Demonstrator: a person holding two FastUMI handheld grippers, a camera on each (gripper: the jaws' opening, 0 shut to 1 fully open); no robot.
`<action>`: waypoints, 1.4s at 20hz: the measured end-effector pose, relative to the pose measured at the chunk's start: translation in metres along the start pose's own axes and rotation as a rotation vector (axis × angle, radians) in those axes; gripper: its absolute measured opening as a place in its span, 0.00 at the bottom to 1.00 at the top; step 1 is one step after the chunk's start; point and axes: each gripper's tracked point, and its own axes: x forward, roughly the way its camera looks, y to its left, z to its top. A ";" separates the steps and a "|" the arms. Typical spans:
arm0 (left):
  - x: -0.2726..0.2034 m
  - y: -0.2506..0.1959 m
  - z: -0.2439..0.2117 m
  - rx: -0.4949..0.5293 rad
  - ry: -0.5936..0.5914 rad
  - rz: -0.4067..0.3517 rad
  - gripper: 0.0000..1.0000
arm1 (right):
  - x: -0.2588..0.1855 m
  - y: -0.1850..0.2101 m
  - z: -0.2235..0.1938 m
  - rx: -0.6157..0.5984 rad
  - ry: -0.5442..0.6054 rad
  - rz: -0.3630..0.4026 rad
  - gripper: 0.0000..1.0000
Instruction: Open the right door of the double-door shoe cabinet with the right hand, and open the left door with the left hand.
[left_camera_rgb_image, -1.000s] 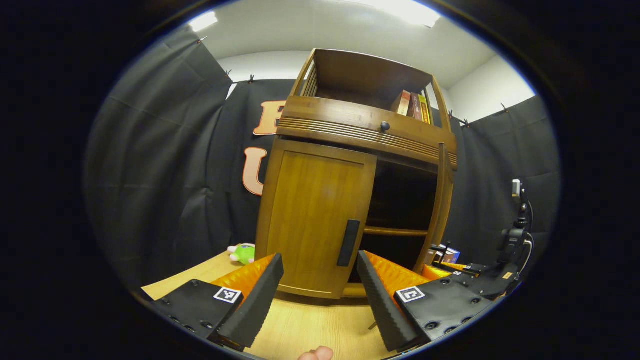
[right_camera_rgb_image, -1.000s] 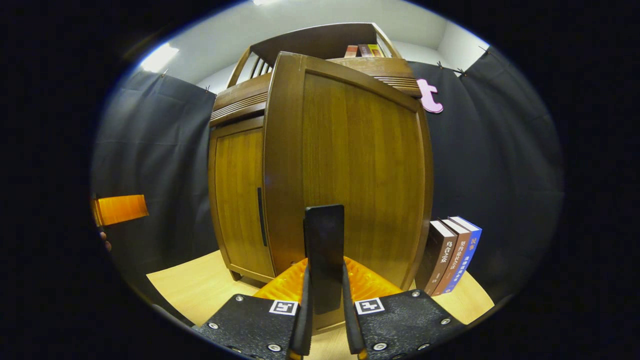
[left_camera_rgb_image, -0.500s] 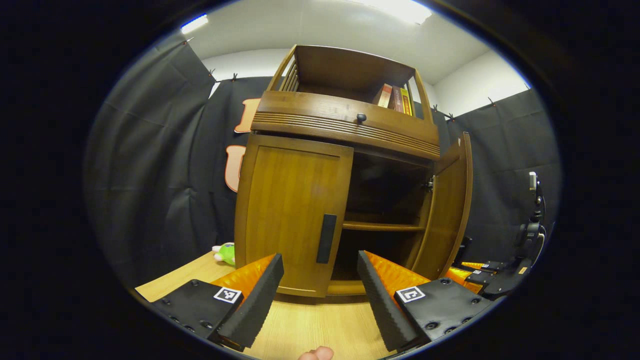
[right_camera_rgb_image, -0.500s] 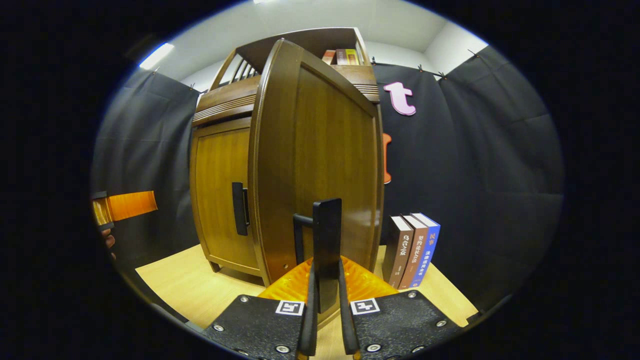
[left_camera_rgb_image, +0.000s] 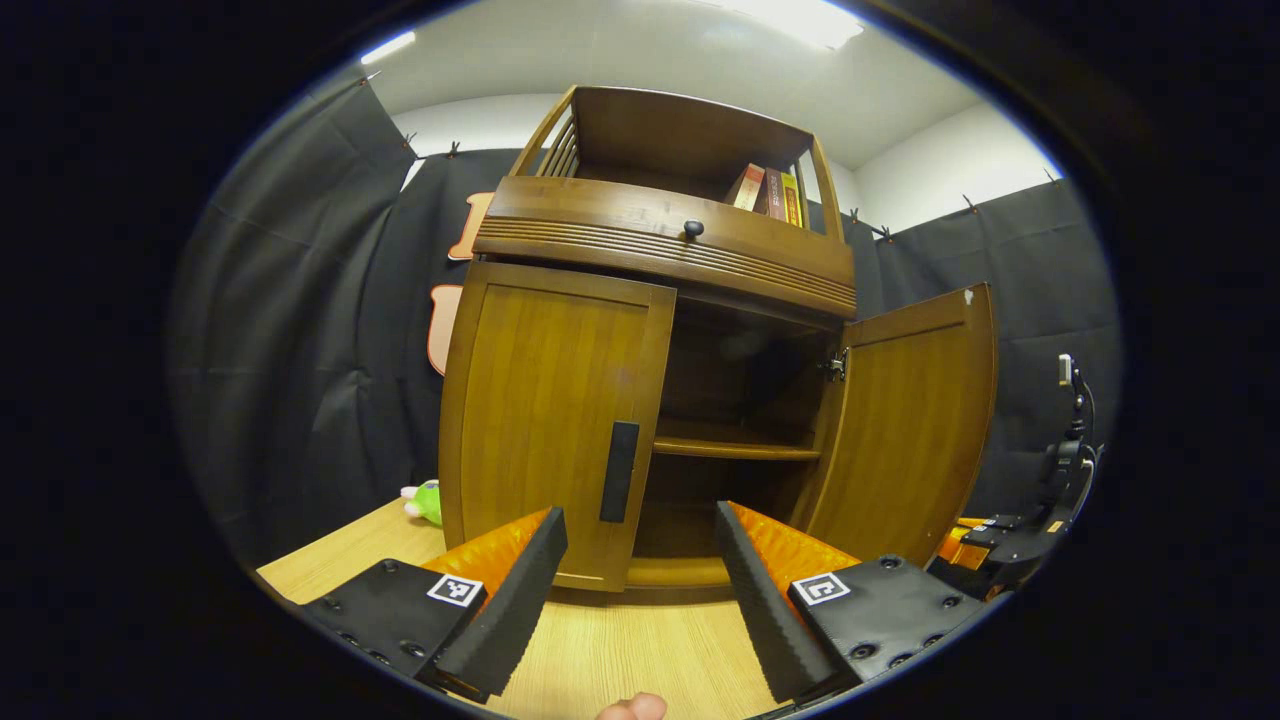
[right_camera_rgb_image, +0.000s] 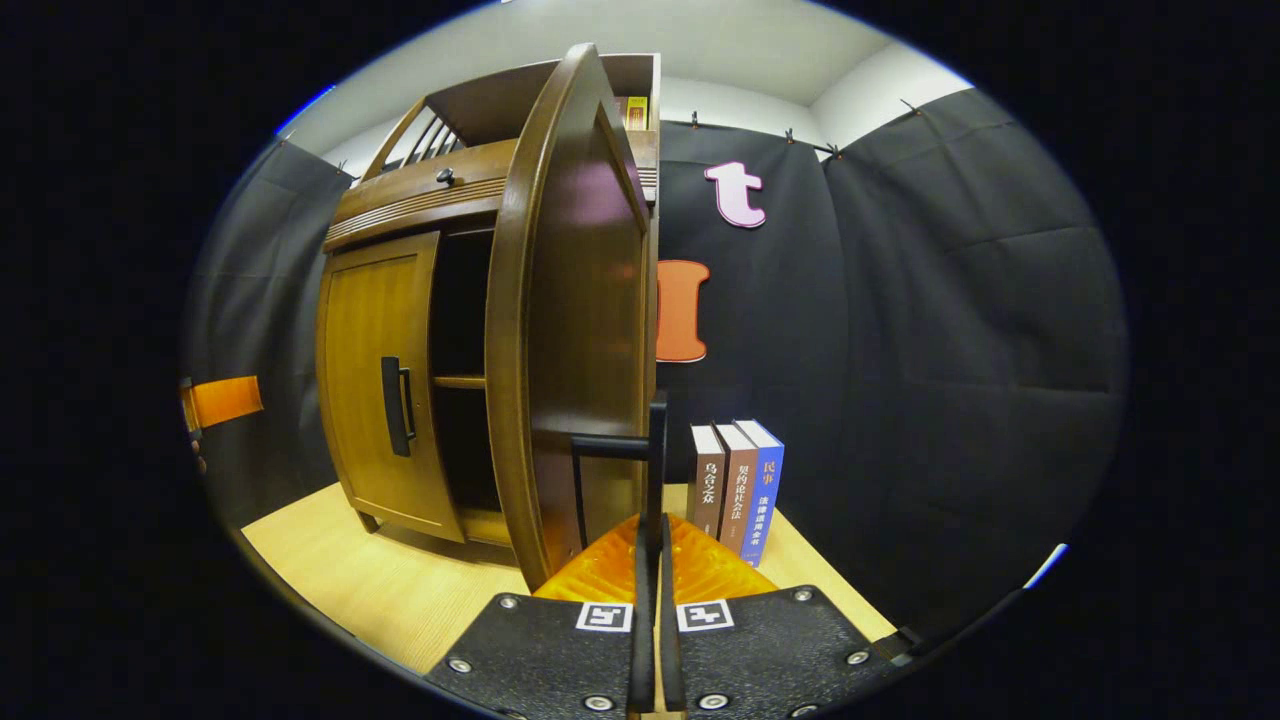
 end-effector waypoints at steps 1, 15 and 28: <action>0.000 0.000 0.000 -0.004 0.000 -0.002 0.94 | 0.001 -0.003 0.001 -0.006 -0.002 0.018 0.02; -0.007 0.015 0.003 -0.019 -0.010 0.053 0.94 | 0.004 -0.053 0.004 0.088 -0.130 0.186 0.06; 0.009 0.013 -0.003 -0.014 0.012 0.030 0.94 | -0.073 -0.060 0.023 0.019 -0.088 0.047 0.07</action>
